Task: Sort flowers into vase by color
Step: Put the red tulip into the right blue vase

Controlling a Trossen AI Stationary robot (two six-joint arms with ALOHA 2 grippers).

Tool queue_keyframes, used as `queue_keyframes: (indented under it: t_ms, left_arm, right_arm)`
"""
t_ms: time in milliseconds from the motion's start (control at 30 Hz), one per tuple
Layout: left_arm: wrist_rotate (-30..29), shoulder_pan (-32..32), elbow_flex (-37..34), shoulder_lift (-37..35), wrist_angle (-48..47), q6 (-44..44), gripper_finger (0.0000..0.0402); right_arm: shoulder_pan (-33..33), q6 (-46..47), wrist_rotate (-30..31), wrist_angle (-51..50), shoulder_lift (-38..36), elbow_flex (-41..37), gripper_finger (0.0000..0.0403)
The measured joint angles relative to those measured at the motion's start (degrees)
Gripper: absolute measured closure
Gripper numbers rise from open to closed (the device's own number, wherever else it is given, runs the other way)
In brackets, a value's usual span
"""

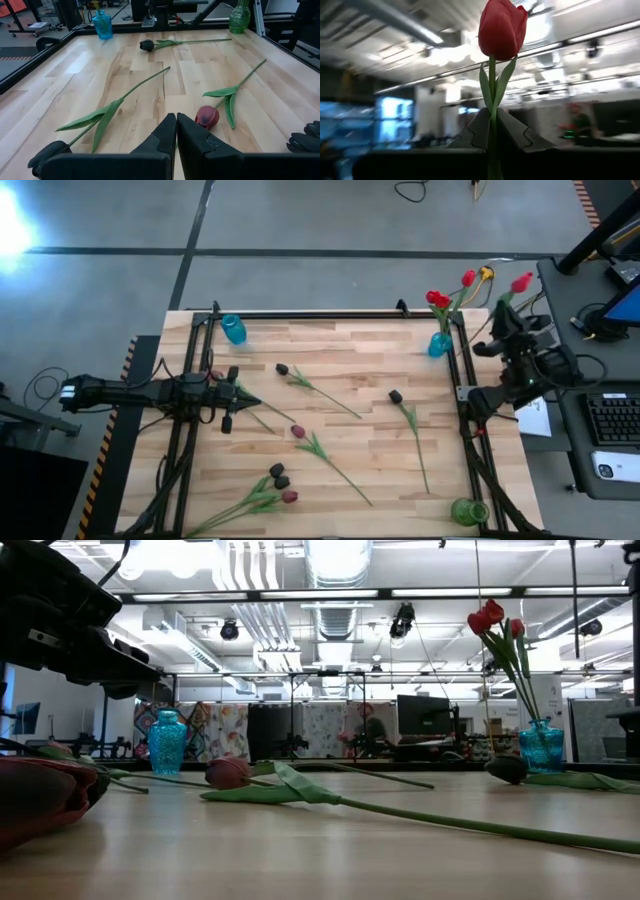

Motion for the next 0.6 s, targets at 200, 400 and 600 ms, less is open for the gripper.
queue_keyframes:
  t_ms: [200,400,600]
  left_arm:
    - [0.01,0.00,0.00,0.00,0.00,0.01,0.0402]
    - [0.01,0.00,0.01,0.03,0.02,0.00,0.0402]
    - [0.00,0.00,0.00,0.04,0.00,0.00,0.0402]
  right_arm:
    - [-7.66,-6.12,-1.48,16.40,-1.38,-7.32,0.0390]
    - [-14.38,-2.47,-1.37,16.50,3.58,-9.69,0.0391]
    - [-24.03,0.31,-0.57,16.32,14.06,-6.64,0.0391]
